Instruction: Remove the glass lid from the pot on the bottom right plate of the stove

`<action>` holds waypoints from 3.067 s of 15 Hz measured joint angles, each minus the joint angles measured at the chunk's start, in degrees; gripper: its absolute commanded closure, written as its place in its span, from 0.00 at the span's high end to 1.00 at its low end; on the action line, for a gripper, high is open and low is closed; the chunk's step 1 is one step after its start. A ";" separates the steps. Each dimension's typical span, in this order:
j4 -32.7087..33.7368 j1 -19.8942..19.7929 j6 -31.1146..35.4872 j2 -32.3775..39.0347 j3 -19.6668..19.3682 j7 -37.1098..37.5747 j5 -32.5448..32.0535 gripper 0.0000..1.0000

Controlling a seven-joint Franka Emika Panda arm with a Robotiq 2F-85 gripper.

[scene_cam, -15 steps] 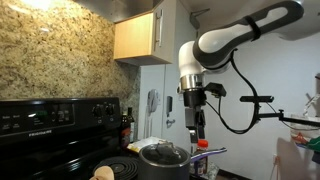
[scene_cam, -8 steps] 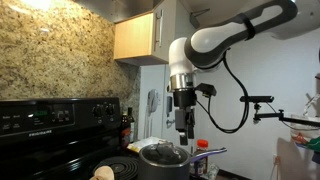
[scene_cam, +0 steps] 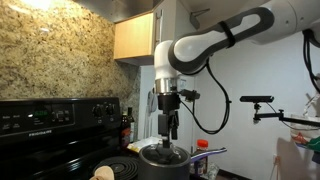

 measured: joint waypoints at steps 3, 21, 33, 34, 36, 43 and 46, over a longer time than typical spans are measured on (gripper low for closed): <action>1.62 0.05 0.18 2.89 -0.01 0.79 -0.52 0.60; 4.19 0.19 -1.20 4.35 -0.53 3.19 -2.22 0.12; 8.66 6.84 -10.75 0.40 5.92 3.92 -8.73 0.12; 9.93 8.30 -11.64 1.77 7.26 3.92 -9.45 0.12; 12.89 11.32 -13.28 5.10 9.71 3.87 -11.12 0.12; 16.26 14.50 -14.63 9.26 10.76 3.71 -13.69 0.12; 16.21 14.64 -13.86 9.62 10.66 3.49 -13.90 0.12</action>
